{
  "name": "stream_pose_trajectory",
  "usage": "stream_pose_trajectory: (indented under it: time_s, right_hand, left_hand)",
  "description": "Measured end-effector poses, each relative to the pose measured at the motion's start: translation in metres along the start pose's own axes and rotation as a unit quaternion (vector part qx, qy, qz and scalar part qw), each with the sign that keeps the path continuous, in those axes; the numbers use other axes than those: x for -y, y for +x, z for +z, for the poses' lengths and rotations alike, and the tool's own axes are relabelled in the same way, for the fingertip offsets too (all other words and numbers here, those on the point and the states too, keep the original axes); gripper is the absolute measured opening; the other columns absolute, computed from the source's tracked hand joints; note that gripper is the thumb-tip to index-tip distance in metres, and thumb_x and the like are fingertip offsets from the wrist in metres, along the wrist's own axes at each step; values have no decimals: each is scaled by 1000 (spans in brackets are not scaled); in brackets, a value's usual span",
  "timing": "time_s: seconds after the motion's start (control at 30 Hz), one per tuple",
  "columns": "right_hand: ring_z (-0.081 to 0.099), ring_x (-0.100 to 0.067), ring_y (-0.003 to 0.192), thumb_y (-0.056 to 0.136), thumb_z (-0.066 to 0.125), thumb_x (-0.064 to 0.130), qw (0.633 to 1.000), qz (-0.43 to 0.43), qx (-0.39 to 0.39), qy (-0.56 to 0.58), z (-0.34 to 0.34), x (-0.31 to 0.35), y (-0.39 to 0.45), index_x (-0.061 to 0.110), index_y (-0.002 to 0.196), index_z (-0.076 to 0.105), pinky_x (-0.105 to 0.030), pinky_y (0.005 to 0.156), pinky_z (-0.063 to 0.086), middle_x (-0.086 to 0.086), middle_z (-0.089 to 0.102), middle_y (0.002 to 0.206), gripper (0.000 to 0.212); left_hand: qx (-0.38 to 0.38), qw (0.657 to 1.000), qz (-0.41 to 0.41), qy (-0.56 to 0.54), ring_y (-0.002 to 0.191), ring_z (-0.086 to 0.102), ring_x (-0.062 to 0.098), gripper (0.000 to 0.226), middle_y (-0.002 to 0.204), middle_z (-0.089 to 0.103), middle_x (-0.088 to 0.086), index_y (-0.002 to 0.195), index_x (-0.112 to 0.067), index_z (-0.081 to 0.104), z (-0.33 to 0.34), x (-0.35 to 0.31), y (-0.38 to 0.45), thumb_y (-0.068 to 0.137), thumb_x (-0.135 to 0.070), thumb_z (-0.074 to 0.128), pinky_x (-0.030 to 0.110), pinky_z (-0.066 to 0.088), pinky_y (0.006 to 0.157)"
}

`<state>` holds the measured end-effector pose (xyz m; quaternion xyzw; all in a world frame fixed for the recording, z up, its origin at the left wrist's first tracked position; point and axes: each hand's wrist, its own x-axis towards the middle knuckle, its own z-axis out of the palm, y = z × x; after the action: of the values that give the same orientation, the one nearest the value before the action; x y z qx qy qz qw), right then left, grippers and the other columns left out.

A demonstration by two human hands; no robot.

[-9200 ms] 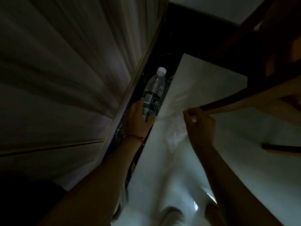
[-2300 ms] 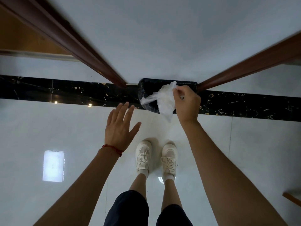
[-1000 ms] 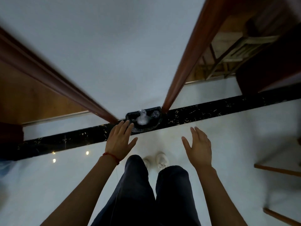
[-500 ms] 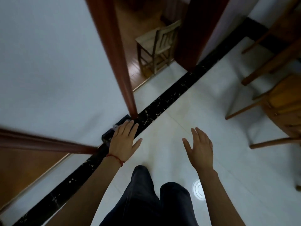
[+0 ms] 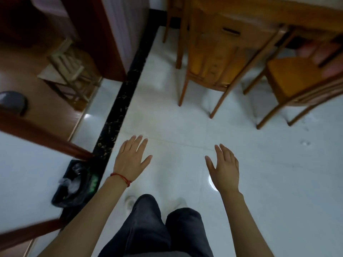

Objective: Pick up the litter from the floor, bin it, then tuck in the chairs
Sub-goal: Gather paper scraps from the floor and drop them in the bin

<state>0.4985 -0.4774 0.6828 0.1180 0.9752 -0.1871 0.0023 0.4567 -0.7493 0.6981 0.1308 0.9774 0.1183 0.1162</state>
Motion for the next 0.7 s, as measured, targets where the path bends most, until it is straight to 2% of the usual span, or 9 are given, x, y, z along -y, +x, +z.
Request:
stream_pose_trajectory:
  time_s: [0.23,0.33,0.47,0.7]
  right_hand:
    - [35,-30,132,90,53,32,983,177,-44,22,-46,-127,-48,6,131,43,-42,107,25,-15,43,141,50]
    - [36,-29,131,90,54,33,969,235,-67,29,-54,-154,-65,7,131,43,-40,107,26,-14,43,140,50]
    - [36,-29,131,90,54,33,928,353,-111,42,-68,-197,-91,8,130,44,-41,107,26,-14,43,140,49]
    - [34,-28,133,91,49,36,855,492,-160,47,-82,-242,-100,8,132,41,-41,108,25,-13,42,142,50]
  left_hand:
    - [39,986,156,37,109,56,44,79,119,59,27,116,5,59,19,-135,54,94,-53,9,57,43,91]
    - [54,975,207,56,110,56,43,81,120,59,26,116,4,59,24,-169,74,94,-54,8,56,43,91]
    - [77,945,309,75,111,55,44,83,120,59,27,116,4,59,37,-242,112,93,-56,6,56,43,91]
    - [104,881,449,108,110,55,43,87,120,59,27,117,5,58,52,-352,177,92,-58,4,54,44,91]
